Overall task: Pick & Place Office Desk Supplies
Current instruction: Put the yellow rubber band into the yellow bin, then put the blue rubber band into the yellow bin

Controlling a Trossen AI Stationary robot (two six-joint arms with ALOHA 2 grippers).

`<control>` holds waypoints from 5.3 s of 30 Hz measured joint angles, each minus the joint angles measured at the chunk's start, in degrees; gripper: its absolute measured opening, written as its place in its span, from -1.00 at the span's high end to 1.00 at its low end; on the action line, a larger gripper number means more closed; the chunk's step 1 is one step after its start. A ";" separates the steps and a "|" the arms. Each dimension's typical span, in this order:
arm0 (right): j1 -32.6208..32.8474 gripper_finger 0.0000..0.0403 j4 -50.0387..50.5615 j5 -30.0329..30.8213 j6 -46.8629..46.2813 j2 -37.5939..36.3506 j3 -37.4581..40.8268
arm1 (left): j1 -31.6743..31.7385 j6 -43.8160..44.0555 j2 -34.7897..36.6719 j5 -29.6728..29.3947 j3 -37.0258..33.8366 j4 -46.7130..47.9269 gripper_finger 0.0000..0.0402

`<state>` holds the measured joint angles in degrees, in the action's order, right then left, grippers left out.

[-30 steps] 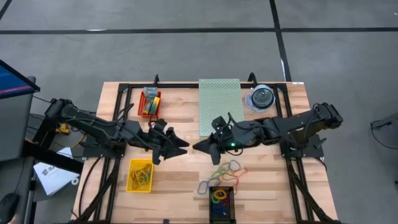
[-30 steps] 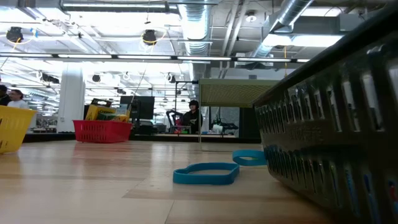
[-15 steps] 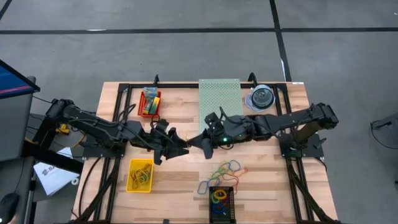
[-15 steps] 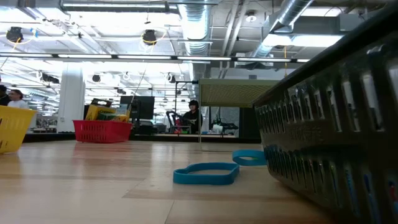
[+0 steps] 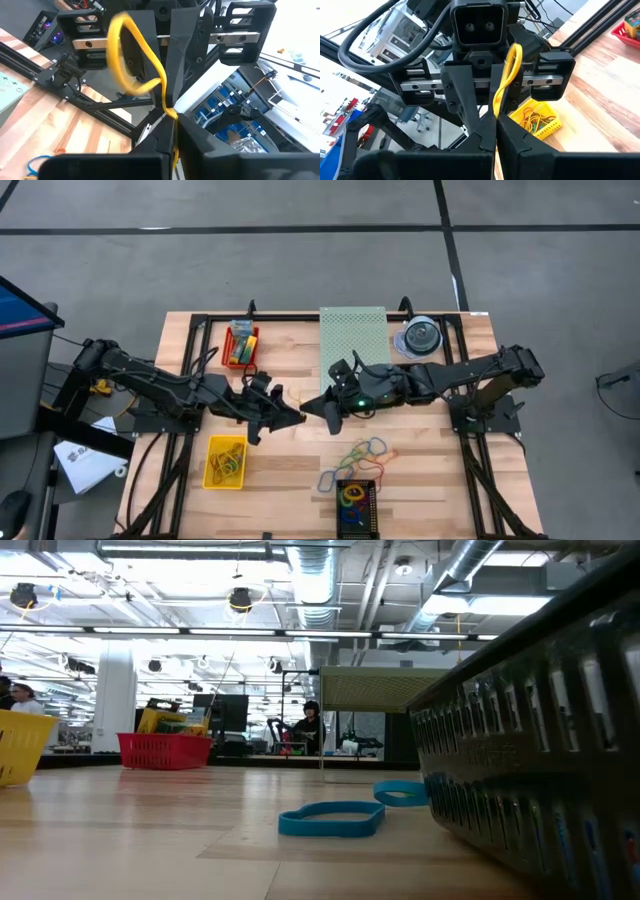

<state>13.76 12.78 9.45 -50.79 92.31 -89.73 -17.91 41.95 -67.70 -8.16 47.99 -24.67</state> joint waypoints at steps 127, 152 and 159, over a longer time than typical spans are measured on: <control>10.24 0.19 17.36 -6.55 -28.09 9.66 33.27 | -8.68 4.70 2.49 -14.45 -0.04 6.23 0.05; 8.65 0.86 17.00 -3.45 -29.64 6.73 33.44 | -8.26 4.99 2.49 -14.49 -0.04 6.23 0.07; 8.65 0.98 17.39 -3.40 -29.80 6.71 33.42 | -8.26 4.93 2.49 -14.48 -0.03 6.23 0.07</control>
<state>22.41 30.17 6.06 -80.60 99.02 -56.31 -26.17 46.88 -65.21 -22.64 47.95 -18.44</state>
